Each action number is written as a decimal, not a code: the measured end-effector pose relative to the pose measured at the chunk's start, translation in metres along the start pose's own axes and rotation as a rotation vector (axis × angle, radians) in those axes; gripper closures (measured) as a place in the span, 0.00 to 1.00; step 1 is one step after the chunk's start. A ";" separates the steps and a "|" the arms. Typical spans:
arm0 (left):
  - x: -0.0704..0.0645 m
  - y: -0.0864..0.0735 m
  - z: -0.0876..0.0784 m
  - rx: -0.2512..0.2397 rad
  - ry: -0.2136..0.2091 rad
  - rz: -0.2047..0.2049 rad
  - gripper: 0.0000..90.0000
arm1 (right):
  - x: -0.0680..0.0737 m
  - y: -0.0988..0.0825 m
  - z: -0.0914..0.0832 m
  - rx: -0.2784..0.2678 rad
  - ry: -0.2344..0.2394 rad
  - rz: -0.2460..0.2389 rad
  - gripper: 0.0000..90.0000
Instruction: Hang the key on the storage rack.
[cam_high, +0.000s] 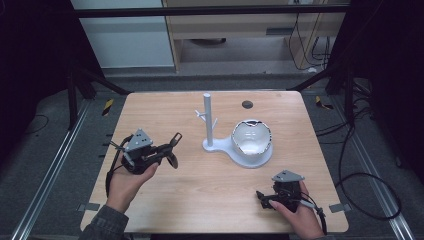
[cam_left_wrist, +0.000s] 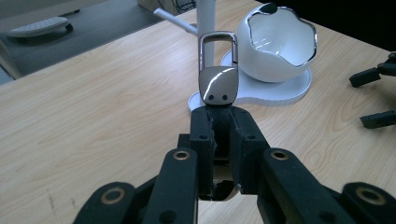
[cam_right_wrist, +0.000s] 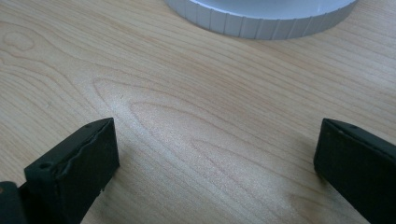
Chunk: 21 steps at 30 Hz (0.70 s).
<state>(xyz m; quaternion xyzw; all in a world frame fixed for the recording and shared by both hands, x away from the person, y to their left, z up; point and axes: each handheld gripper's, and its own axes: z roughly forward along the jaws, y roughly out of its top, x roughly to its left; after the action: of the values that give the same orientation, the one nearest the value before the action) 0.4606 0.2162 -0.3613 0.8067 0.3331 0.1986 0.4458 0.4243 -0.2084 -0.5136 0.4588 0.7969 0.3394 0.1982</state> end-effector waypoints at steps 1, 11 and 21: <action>-0.001 0.002 0.001 0.002 -0.004 0.004 0.89 | 0.000 0.000 0.000 0.000 0.000 0.000 0.00; -0.016 0.028 0.011 -0.024 -0.003 0.050 0.89 | -0.001 0.001 0.001 0.000 0.005 -0.008 0.00; -0.024 0.044 0.013 -0.045 0.015 0.066 0.89 | 0.000 0.001 0.001 0.003 0.006 0.000 0.00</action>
<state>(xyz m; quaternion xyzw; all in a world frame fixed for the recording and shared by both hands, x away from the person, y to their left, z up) 0.4682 0.1747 -0.3311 0.8054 0.3054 0.2267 0.4545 0.4253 -0.2080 -0.5134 0.4581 0.7979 0.3396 0.1952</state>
